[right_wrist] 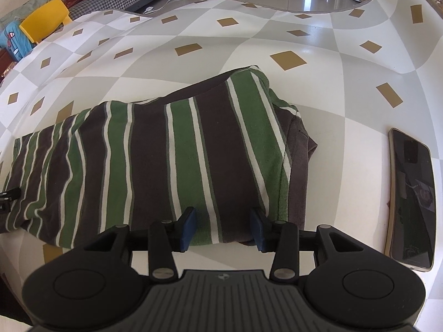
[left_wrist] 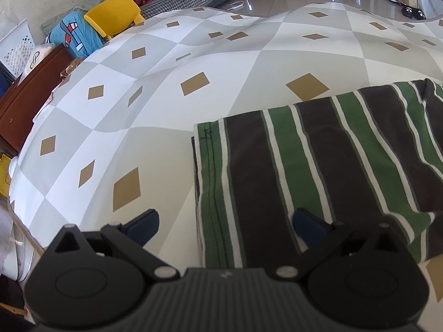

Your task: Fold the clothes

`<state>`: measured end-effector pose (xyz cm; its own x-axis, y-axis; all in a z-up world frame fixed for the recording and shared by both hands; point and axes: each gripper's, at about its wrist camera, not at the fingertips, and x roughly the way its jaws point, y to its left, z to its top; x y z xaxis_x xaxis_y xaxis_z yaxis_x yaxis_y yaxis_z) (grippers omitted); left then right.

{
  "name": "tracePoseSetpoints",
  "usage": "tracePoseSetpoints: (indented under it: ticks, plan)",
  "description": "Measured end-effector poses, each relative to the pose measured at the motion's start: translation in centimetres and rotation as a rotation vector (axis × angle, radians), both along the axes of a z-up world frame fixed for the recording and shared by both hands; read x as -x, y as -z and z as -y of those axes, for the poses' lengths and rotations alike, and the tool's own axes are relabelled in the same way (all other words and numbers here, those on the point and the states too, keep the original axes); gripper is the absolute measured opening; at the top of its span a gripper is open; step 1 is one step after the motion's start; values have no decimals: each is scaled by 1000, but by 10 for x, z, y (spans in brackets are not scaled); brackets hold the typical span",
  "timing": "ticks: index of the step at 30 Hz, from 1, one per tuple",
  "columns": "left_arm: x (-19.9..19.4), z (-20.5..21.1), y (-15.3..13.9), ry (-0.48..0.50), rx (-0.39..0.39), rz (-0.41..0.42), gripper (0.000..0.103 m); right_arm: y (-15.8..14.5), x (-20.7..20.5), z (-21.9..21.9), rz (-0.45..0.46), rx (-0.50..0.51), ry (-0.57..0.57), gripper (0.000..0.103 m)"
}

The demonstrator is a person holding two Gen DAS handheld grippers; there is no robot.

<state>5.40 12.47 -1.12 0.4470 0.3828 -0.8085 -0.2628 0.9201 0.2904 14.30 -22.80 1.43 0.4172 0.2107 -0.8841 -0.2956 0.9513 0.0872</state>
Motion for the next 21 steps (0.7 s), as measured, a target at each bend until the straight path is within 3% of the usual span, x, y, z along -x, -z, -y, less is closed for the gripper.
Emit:
tracePoseSetpoints:
  ticks: [9,17,21]
  plan:
    - [-22,-13,2,-33,43,15,103,-7,14,6,-61,-26,-23,41]
    - [-32,-12,5,-47,46,49,103,-24,11,20,99,-159,51,41]
    - [-34,-13,5,-71,71,61,103,-21,5,8,134,-155,40,41]
